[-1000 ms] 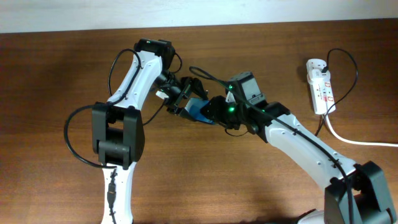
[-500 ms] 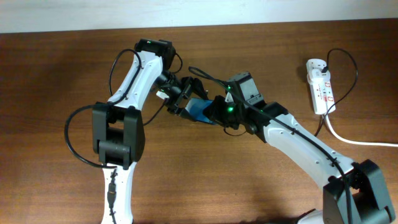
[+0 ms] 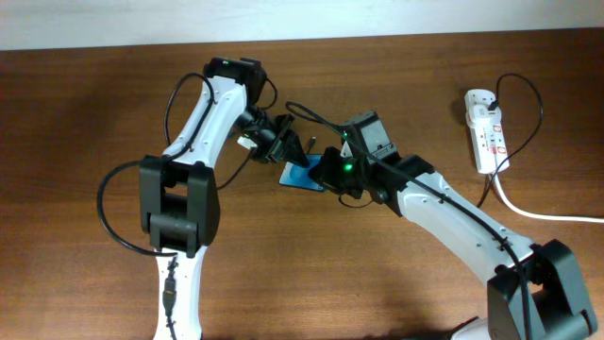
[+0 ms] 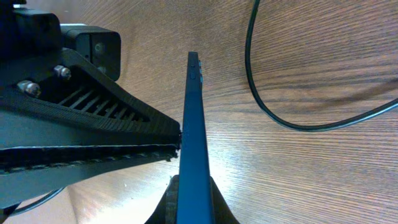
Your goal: Plug charger to phone and switch on socket
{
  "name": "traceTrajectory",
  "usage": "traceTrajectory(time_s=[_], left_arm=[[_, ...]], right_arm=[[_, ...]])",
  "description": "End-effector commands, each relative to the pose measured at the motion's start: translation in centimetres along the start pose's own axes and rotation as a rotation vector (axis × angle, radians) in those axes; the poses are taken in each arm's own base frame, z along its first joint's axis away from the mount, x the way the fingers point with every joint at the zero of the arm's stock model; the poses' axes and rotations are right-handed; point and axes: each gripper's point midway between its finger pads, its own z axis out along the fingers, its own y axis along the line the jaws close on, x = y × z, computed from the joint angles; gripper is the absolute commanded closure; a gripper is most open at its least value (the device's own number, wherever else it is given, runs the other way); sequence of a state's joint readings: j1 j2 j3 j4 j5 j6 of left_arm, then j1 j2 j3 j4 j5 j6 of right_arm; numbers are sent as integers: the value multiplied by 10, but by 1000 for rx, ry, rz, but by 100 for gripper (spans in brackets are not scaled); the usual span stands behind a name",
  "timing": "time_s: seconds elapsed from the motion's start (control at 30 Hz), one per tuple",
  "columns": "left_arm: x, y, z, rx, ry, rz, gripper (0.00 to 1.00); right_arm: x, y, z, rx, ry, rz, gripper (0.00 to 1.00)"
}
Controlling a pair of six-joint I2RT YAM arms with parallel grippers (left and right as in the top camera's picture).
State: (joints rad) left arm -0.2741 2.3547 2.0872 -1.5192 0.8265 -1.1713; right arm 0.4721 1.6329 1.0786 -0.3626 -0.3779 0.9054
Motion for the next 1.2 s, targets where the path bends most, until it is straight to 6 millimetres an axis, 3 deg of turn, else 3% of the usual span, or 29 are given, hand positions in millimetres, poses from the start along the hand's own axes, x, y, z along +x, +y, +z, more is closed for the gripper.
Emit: traceTrajectory(time_s=[0.0,0.13,0.27,0.4,0.53,0.63,0.7,0.9,0.97,1.03,1.1,1.17], left_arm=[[2,-1,-3,9,4,1,93],[-7,-8,-11,49,-12,192,92],[-12,-26,-26,159,-3,470,92],[15,-53,-46,386,111,844,90],[36,-62,-62,536,185,1027,85],[51,-67,-75,652,229,1159,66],[54,-67,-81,694,239,1194,59],[58,-67,-87,732,256,1218,55],[60,-68,-88,742,266,1217,53],[60,-67,-88,742,269,1213,50],[60,-67,-88,742,268,1213,49],[60,-67,-88,742,269,1213,49]], right_arm=[[-5,5,-3,-9,-16,-13,96],[-11,-5,-12,16,-20,-32,96],[-31,-13,-51,17,-88,-60,96],[-43,-5,-86,-96,-98,-48,96],[-54,10,-115,-227,-123,-59,96],[-58,34,-140,-399,-108,-117,96],[-60,34,-145,-425,-103,-116,96],[-72,32,-154,-449,-128,-60,96],[-92,29,-156,-423,-204,57,96],[-116,17,-147,-318,-359,319,96],[-124,30,-142,-308,-485,412,96],[-131,49,-145,-327,-615,390,96]])
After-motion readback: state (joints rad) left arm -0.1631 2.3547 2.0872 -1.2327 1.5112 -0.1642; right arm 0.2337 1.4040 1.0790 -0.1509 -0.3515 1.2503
